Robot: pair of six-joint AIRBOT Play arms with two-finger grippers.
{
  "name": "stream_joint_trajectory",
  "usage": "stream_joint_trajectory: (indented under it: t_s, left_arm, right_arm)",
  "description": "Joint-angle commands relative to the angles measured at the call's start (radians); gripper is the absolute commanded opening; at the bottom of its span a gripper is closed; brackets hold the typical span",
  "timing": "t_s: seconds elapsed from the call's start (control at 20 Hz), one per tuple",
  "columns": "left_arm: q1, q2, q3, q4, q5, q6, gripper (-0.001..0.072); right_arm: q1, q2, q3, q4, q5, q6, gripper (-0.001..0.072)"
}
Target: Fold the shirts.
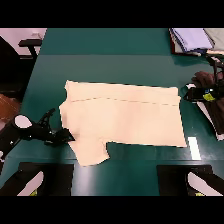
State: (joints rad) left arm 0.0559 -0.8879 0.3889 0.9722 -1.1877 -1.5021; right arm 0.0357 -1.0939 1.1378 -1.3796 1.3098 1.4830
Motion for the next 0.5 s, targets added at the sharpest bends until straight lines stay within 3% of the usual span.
stream_joint_trajectory:
  t_s: [0.0,0.05,0.1,0.3,0.45]
  left_arm:
    - [0.000,0.005,-0.043,-0.092,0.047,0.043,0.0472]
    - [0.000,0.005,-0.042,-0.094,0.042,0.045,0.0285]
    - [0.000,0.005,-0.040,-0.101,0.034,0.070,0.0042]
    - [0.000,0.006,0.025,-0.110,-0.060,0.100,0.0024]
    - [0.000,0.006,0.091,-0.088,-0.096,0.115,0.0024]
  right_arm:
    - [0.000,0.002,-0.001,0.000,0.000,0.000,0.0416]
    - [0.000,0.002,-0.001,0.000,0.006,0.000,0.0417]
    - [0.000,0.002,-0.001,-0.002,0.020,0.000,0.0416]
    - [-0.049,0.003,-0.043,-0.029,0.131,-0.008,0.0416]
    - [-0.206,0.041,-0.226,-0.029,0.180,-0.011,0.0429]
